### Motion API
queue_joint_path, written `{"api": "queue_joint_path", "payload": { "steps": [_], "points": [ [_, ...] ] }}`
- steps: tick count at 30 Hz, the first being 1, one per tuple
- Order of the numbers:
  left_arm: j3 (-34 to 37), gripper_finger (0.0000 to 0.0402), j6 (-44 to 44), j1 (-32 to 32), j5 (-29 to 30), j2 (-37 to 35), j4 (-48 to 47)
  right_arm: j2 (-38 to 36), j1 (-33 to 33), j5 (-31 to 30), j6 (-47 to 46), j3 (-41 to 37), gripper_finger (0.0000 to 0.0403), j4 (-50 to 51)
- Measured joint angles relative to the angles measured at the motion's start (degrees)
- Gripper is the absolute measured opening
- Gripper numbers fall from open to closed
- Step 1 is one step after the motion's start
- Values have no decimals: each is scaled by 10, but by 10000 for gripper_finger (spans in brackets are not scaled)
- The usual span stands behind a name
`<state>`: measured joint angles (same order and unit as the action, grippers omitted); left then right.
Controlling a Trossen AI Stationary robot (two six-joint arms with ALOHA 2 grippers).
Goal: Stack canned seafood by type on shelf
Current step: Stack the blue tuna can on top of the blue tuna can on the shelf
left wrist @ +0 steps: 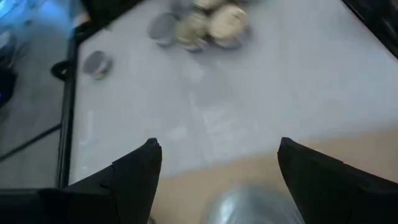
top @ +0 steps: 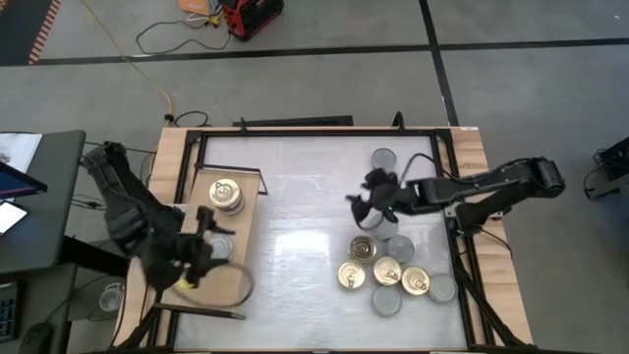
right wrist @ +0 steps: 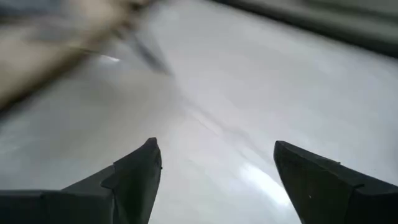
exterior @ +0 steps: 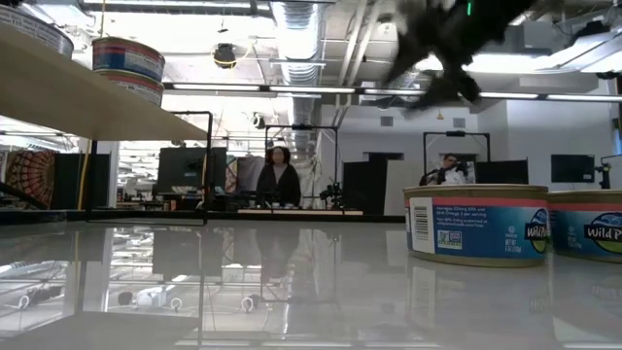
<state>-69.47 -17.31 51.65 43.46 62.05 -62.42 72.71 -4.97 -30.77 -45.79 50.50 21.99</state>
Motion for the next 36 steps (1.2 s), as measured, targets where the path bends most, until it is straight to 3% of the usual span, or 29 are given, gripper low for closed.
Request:
{"api": "queue_joint_path", "payload": {
  "steps": [4, 11, 17, 20, 26, 33, 36],
  "points": [
    [0, 295, 42, -87, -30, -15, 82, 1, 37, 1, -45, 0, 325, 99],
    [0, 278, 94, -221, -177, -27, 189, 1, 63, 22, 25, -1, 322, 108],
    [0, 269, 137, -281, -262, 15, 271, -7, 93, 213, 125, -16, 322, 79],
    [0, 268, 167, -282, -267, 37, 289, 6, 41, 244, 124, -16, 322, 71],
    [0, 267, 200, -275, -271, 99, 333, 61, -96, 240, 111, 36, 311, 125],
    [1, 267, 222, -267, -264, 150, 394, 156, -231, 165, 133, 120, 288, 185],
    [1, 267, 256, -242, -222, 143, 422, 203, -286, 109, 137, 154, 284, 202]
  ]
}}
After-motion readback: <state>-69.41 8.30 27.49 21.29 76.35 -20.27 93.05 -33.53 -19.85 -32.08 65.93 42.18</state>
